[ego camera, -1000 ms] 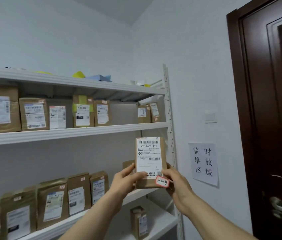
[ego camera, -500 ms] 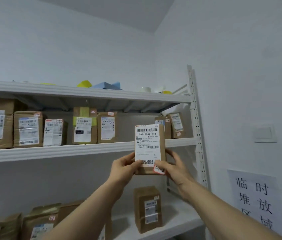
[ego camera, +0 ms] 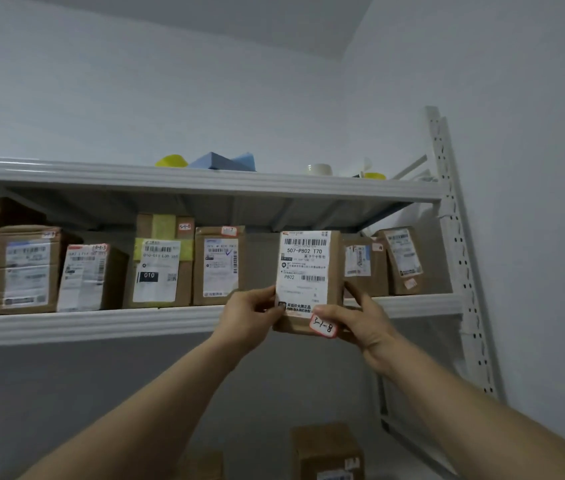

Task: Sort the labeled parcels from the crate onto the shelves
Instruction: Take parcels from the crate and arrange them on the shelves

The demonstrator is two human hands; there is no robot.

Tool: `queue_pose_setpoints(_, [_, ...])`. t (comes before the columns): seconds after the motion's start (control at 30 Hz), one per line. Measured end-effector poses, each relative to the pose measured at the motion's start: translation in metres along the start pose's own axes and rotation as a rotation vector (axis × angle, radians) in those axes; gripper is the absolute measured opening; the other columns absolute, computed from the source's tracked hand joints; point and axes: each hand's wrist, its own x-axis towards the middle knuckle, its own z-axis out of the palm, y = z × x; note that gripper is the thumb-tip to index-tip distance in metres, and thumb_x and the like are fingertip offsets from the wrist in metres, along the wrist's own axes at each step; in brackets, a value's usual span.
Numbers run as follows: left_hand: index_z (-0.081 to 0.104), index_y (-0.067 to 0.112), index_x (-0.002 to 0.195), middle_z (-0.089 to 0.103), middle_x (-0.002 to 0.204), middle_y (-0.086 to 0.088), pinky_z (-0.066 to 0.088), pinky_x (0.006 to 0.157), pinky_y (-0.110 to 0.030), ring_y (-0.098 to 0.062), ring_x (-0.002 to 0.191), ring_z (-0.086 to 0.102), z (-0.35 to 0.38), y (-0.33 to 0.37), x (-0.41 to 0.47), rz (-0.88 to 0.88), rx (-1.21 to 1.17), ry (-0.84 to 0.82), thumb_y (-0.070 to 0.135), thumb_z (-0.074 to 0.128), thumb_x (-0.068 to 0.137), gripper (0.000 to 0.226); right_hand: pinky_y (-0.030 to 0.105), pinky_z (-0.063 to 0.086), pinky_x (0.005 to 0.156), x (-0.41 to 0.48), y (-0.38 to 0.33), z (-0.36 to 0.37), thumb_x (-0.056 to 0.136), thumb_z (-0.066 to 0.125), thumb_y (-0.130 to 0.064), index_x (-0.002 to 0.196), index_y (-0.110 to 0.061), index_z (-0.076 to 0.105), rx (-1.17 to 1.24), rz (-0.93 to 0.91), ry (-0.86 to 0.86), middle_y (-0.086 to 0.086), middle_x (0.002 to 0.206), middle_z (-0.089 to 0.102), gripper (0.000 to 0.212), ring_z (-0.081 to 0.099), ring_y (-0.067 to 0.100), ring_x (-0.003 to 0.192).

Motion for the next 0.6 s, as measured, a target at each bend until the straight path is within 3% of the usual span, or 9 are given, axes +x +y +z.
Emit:
queue_pose_setpoints(0.17, [0.070, 0.015, 0.107, 0.071, 0.092, 0.002, 0.051, 0.085, -0.035, -0.018, 0.093, 0.065, -0.008, -0.039, 0.056, 0.048, 0.292, 0.126, 0.019, 0.062, 0.090, 0.019, 0.041, 0.050, 0.096, 0.068, 0.011, 0.018, 0.063, 0.085, -0.012, 0.136, -0.030, 0.039, -0.062, -0.054, -0.037, 0.007, 0.116, 0.066, 0.088, 0.066, 0.022, 0.099])
queue_pose_setpoints(0.27, [0.070, 0.012, 0.099, 0.071, 0.095, -0.006, 0.050, 0.075, -0.034, -0.025, 0.092, 0.064, -0.017, -0.062, 0.085, 0.100, 0.589, 0.190, 0.020, 0.054, 0.091, 0.019, 0.030, 0.038, 0.098, 0.095, 0.015, 0.025, 0.071, 0.081, -0.015, 0.147, -0.025, 0.025, -0.138, -0.086, -0.025, 0.007, 0.132, 0.054, 0.095, 0.056, 0.016, 0.105])
queue_pose_setpoints(0.37, [0.067, 0.016, 0.108, 0.065, 0.108, -0.005, 0.052, 0.081, -0.035, -0.027, 0.102, 0.059, -0.025, -0.081, 0.102, 0.102, 0.863, 0.159, 0.013, 0.046, 0.088, 0.028, 0.033, 0.033, 0.099, 0.120, 0.021, 0.027, 0.073, 0.080, -0.018, 0.151, -0.026, 0.015, -0.178, -0.066, -0.007, 0.009, 0.143, 0.045, 0.102, 0.048, 0.024, 0.123])
queue_pose_setpoints(0.5, [0.065, 0.020, 0.113, 0.062, 0.113, -0.002, 0.051, 0.080, -0.034, -0.024, 0.102, 0.058, -0.032, -0.101, 0.118, 0.100, 1.050, 0.106, 0.017, 0.044, 0.089, 0.033, 0.030, 0.037, 0.097, 0.148, 0.029, 0.030, 0.075, 0.079, -0.016, 0.147, -0.025, 0.025, -0.255, -0.038, -0.057, 0.003, 0.139, 0.050, 0.091, 0.050, 0.021, 0.121])
queue_pose_setpoints(0.6, [0.066, 0.020, 0.110, 0.063, 0.106, -0.003, 0.050, 0.075, -0.032, -0.024, 0.097, 0.059, -0.033, -0.108, 0.126, 0.072, 1.118, 0.093, 0.021, 0.043, 0.090, 0.030, 0.040, 0.044, 0.102, 0.168, 0.031, 0.032, 0.075, 0.079, -0.014, 0.145, -0.025, 0.031, -0.285, -0.001, -0.086, 0.003, 0.134, 0.055, 0.086, 0.056, 0.021, 0.115])
